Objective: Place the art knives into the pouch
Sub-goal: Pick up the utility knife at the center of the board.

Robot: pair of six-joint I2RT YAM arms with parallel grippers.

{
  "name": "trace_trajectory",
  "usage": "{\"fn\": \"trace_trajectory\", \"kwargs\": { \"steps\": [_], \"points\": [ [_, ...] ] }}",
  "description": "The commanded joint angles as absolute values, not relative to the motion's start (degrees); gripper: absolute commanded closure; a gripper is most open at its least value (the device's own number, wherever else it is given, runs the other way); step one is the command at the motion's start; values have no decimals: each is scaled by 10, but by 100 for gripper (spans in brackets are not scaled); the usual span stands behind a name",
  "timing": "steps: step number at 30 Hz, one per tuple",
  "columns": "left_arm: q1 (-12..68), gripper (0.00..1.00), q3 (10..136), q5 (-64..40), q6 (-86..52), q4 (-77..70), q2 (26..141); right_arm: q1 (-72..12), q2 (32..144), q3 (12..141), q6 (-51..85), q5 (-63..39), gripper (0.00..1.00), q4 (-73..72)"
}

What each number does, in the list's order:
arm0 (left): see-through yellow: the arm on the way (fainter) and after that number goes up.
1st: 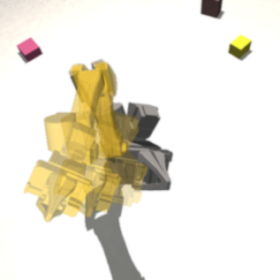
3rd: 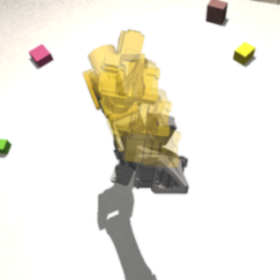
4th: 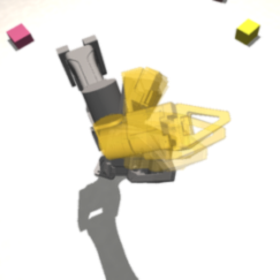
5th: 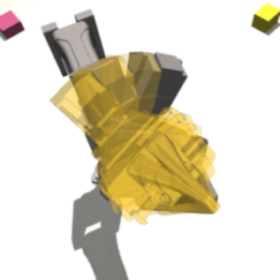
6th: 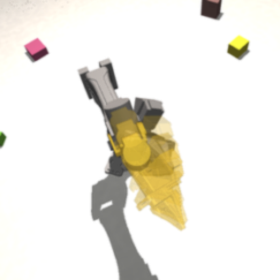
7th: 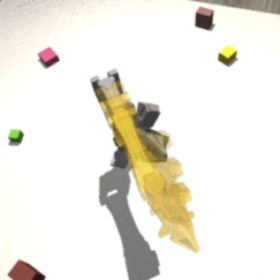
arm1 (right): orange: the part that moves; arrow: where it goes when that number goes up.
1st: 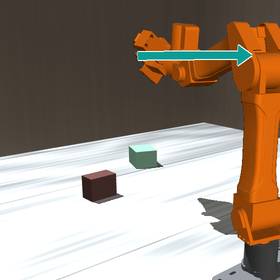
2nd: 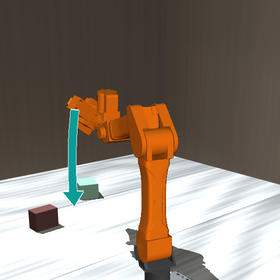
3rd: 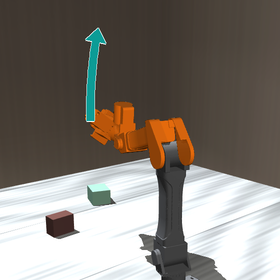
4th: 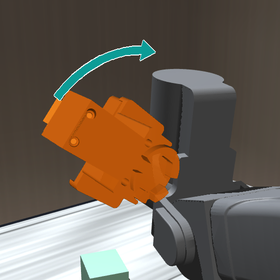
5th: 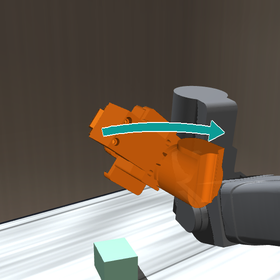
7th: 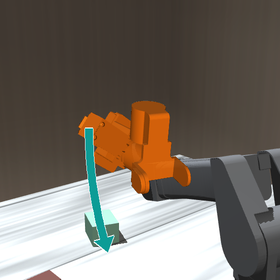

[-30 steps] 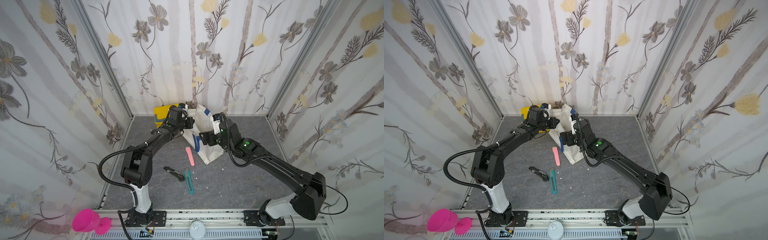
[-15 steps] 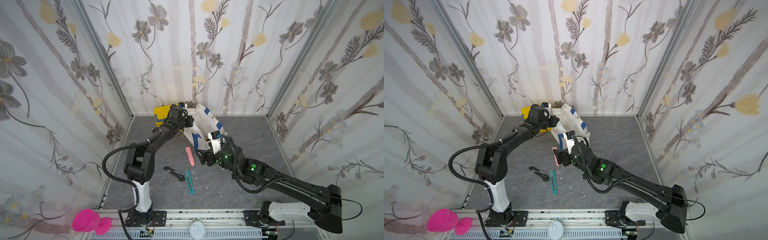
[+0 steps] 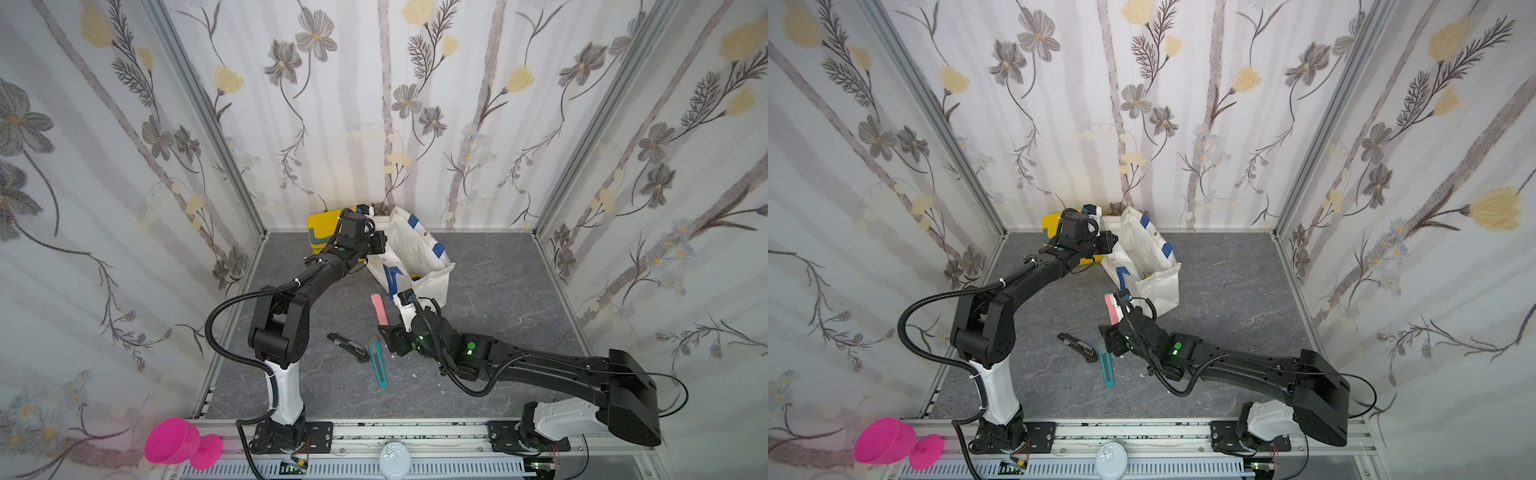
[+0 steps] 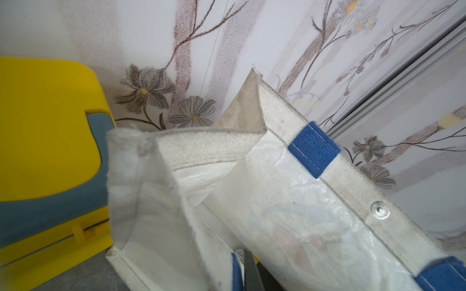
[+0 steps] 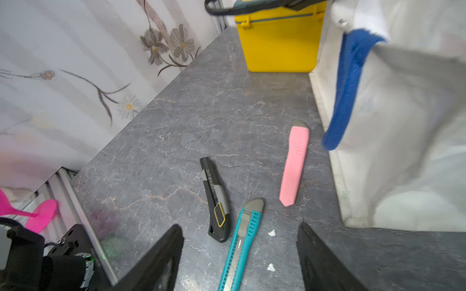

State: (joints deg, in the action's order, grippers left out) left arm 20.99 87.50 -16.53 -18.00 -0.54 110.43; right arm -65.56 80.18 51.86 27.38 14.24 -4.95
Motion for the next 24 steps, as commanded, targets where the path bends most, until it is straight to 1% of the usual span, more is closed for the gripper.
{"fn": "trace_trajectory", "kwargs": {
  "steps": [1, 2, 6, 9, 10, 14, 15, 24],
  "points": [
    [208, 100, 872, -157, -174, -41, 1096, -650, 834, 530, 284, 101, 30, -107],
    [208, 100, 873, -158, -173, -40, 1096, -648, 845, 535, 283, 98, 30, -107],
    [207, 100, 876, -159, -172, -38, 1097, -613, 884, 533, 290, 48, 40, -143],
    [207, 100, 878, -159, -170, -37, 1096, -583, 910, 545, 290, 11, 42, -145],
    [207, 100, 879, -158, -169, -36, 1096, -575, 934, 552, 288, -1, 43, -142],
    [206, 100, 883, -161, -167, -32, 1097, -552, 975, 585, 274, -20, 46, -116],
    [206, 100, 884, -162, -167, -31, 1098, -547, 986, 597, 268, -22, 49, -107],
    [206, 100, 884, -168, -172, -29, 1096, -511, 1082, 659, 270, -20, 51, -65]
  ]
}}
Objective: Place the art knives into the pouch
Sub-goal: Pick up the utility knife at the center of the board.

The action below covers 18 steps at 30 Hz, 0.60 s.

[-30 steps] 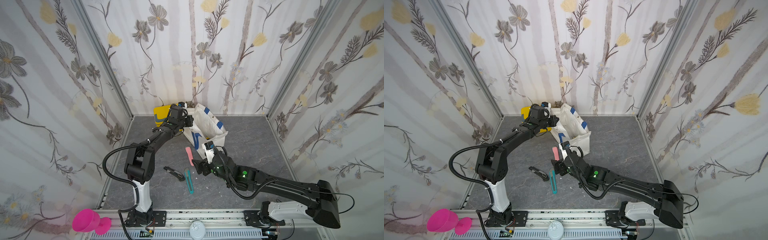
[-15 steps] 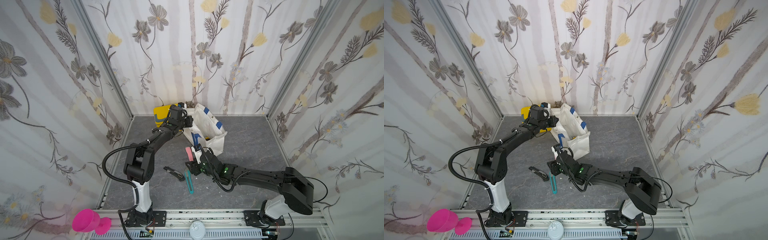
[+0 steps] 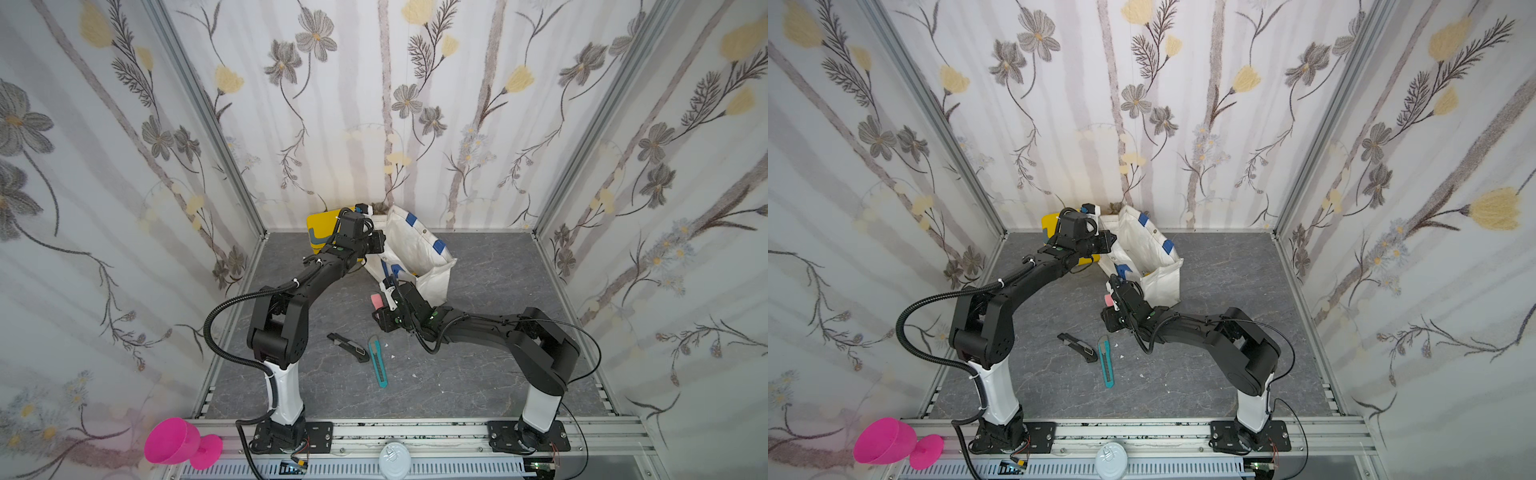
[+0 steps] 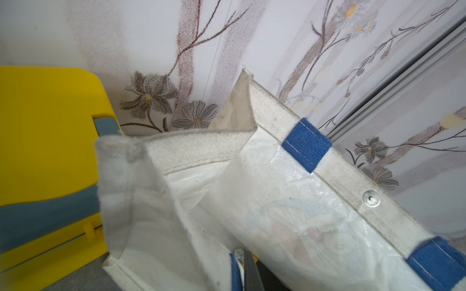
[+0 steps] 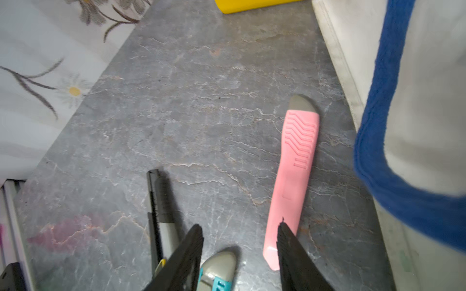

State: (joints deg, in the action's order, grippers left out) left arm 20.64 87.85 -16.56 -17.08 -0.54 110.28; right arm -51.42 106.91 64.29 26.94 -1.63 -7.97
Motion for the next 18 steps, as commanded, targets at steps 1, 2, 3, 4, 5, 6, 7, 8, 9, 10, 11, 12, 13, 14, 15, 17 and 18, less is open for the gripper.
{"fn": "trace_trajectory", "kwargs": {
  "steps": [1, 2, 3, 4, 5, 6, 7, 8, 9, 10, 11, 12, 13, 14, 15, 17, 18],
  "points": [
    [206, 100, 882, -171, -175, -31, 1096, -511, 1091, 668, 267, -15, 51, -57],
    [206, 100, 881, -173, -178, -35, 1096, -511, 1099, 677, 264, -10, 51, -51],
    [206, 100, 879, -175, -181, -38, 1097, -511, 1108, 688, 260, -1, 51, -42],
    [206, 100, 879, -177, -184, -40, 1098, -511, 1116, 697, 256, 8, 51, -35],
    [206, 100, 879, -178, -185, -42, 1099, -511, 1121, 705, 253, 16, 51, -29],
    [206, 100, 881, -180, -187, -41, 1102, -510, 1128, 713, 250, 27, 50, -24],
    [206, 100, 883, -181, -188, -41, 1104, -509, 1137, 721, 248, 36, 50, -18],
    [206, 100, 884, -183, -190, -40, 1106, -509, 1147, 728, 247, 44, 50, -10],
    [206, 100, 884, -185, -193, -41, 1107, -509, 1158, 740, 243, 51, 50, 0],
    [206, 100, 883, -186, -194, -43, 1106, -508, 1169, 753, 241, 61, 50, 13],
    [206, 100, 881, -188, -195, -45, 1106, -508, 1177, 761, 239, 67, 50, 21],
    [206, 100, 878, -187, -197, -49, 1103, -507, 1183, 767, 236, 72, 50, 25],
    [205, 100, 876, -187, -198, -52, 1103, -507, 1187, 771, 233, 79, 50, 26],
    [206, 100, 875, -187, -198, -52, 1101, -506, 1189, 773, 230, 82, 50, 26],
    [206, 100, 875, -187, -198, -52, 1101, -506, 1191, 776, 225, 83, 50, 25],
    [206, 100, 873, -190, -199, -51, 1100, -505, 1194, 781, 223, 84, 49, 27],
    [206, 100, 871, -191, -199, -52, 1098, -504, 1195, 784, 224, 86, 49, 28]
  ]
}}
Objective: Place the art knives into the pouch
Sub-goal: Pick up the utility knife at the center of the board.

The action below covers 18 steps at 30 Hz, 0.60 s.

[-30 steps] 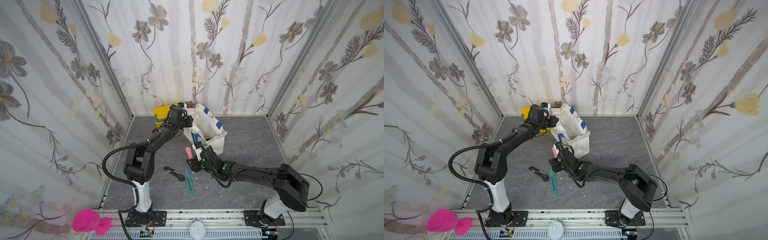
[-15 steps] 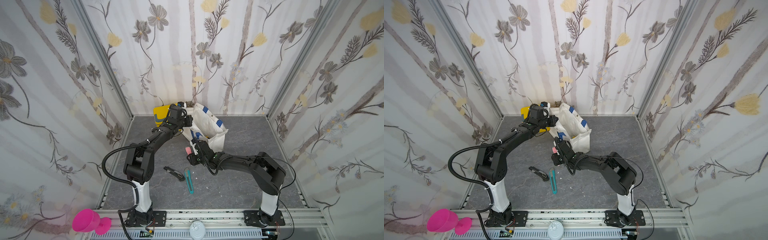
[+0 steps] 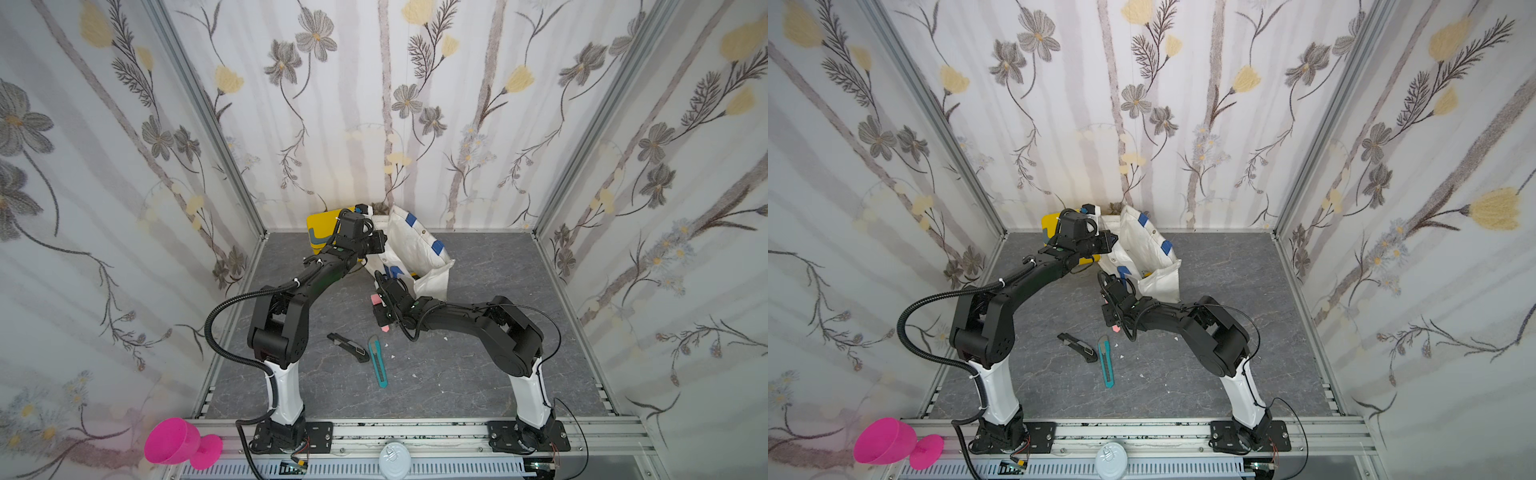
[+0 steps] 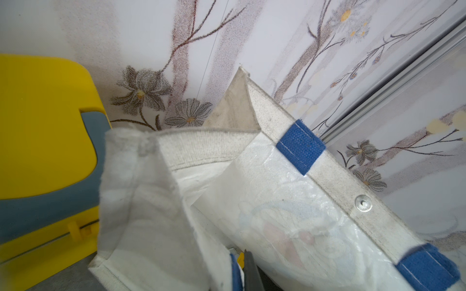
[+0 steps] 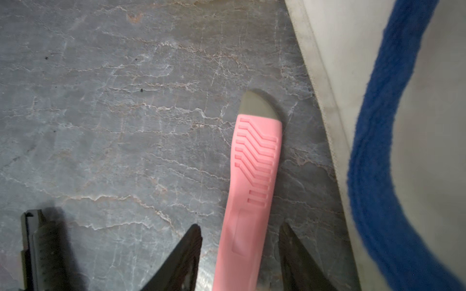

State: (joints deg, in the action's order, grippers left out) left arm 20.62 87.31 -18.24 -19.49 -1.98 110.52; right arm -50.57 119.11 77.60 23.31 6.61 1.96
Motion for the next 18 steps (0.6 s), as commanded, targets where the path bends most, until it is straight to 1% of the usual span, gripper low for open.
{"fn": "trace_trajectory", "kwargs": {
  "steps": [1, 10, 18],
  "points": [
    [206, 100, 870, -193, -200, -52, 1099, -501, 1197, 785, 224, 86, 49, 28],
    [207, 100, 866, -202, -204, -55, 1093, -484, 1227, 829, 227, 54, 50, 39],
    [207, 100, 871, -206, -202, -54, 1090, -484, 1267, 879, 211, 59, 50, 74]
  ]
}}
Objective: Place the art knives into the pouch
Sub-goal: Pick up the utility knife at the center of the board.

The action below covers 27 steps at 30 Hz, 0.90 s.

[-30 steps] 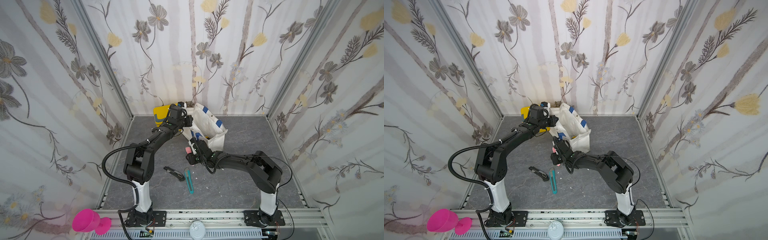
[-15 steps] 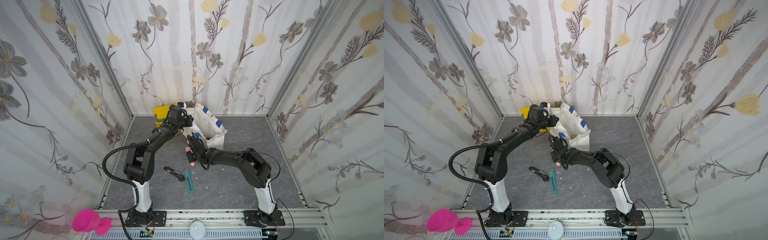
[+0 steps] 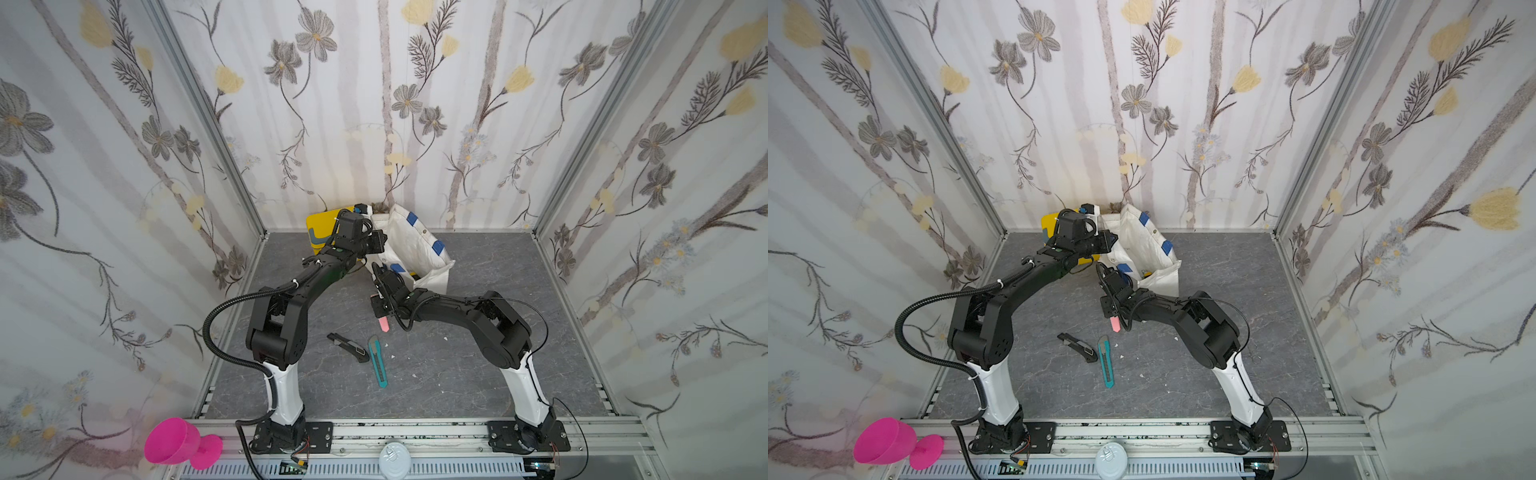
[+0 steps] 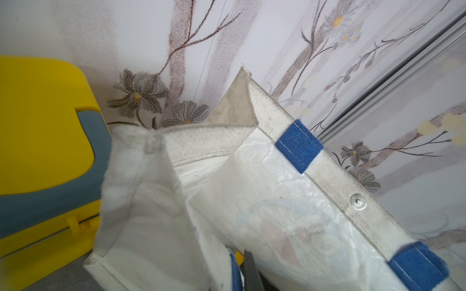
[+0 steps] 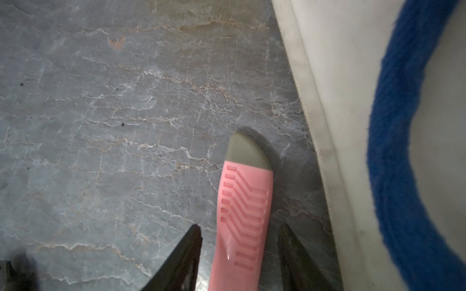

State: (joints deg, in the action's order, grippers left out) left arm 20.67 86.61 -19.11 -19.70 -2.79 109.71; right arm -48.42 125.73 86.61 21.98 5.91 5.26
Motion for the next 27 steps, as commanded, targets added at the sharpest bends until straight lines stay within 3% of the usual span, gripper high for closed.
{"fn": "trace_trajectory", "kwargs": {
  "steps": [1, 6, 17, 27],
  "points": [
    [207, 100, 872, -207, -202, -54, 1091, -484, 1271, 886, 209, 62, 49, 80],
    [207, 100, 873, -208, -200, -52, 1089, -484, 1295, 920, 202, 97, 47, 117],
    [207, 100, 872, -212, -199, -53, 1093, -488, 1322, 947, 193, 108, 51, 138],
    [207, 100, 872, -214, -198, -49, 1093, -503, 1306, 933, 189, 118, 62, 138]
  ]
}}
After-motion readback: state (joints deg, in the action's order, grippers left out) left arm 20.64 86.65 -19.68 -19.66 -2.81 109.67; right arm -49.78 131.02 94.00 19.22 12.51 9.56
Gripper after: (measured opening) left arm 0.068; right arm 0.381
